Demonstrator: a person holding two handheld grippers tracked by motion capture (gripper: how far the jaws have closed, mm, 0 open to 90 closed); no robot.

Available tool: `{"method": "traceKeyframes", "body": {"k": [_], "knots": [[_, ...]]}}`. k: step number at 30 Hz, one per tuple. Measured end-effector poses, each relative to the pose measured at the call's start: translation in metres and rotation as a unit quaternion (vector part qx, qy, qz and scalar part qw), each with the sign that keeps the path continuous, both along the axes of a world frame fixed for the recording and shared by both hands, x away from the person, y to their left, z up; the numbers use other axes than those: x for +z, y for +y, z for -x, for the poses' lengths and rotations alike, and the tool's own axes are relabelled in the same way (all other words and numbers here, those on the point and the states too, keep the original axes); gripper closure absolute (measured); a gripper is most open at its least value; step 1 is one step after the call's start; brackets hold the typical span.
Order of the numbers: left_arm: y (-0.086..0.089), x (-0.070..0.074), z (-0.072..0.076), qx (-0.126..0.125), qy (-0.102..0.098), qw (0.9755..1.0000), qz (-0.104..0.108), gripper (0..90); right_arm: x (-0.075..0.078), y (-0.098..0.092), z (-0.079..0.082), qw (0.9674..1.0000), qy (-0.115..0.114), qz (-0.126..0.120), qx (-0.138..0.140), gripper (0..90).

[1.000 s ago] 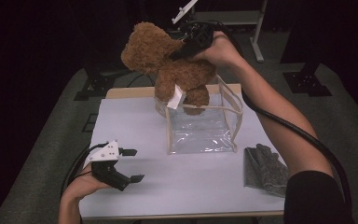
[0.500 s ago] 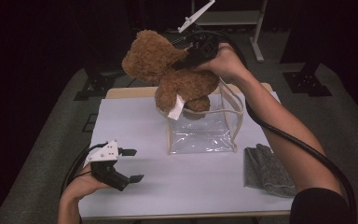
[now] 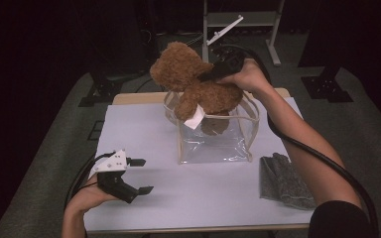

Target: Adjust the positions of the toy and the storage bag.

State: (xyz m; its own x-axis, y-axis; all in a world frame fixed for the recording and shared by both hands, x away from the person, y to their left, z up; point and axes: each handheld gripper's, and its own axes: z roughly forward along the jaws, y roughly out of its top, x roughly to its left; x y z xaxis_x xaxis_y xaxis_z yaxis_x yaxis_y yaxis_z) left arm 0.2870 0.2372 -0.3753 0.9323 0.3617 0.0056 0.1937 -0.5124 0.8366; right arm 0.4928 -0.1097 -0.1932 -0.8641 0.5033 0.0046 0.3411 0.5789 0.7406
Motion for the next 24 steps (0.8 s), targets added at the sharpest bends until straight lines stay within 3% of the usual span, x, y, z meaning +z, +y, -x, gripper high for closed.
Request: {"method": "traceKeyframes", "body": {"k": [3,9,24], "knots": [[0.0,0.0,0.0,-0.001,0.001,1.0,0.0,9.5,-0.003,-0.006,-0.002,0.9999,0.007,-0.003,-0.01,65.4],[-0.002,-0.001,-0.001,-0.003,0.002,1.0,-0.001,9.5,0.0,-0.011,-0.001,0.9998,0.001,-0.007,-0.019,65.4],[-0.005,-0.004,-0.002,-0.007,0.008,0.9999,-0.006,9.5,0.006,-0.031,-0.011,0.9964,-0.001,-0.029,-0.079,65.4]]}}
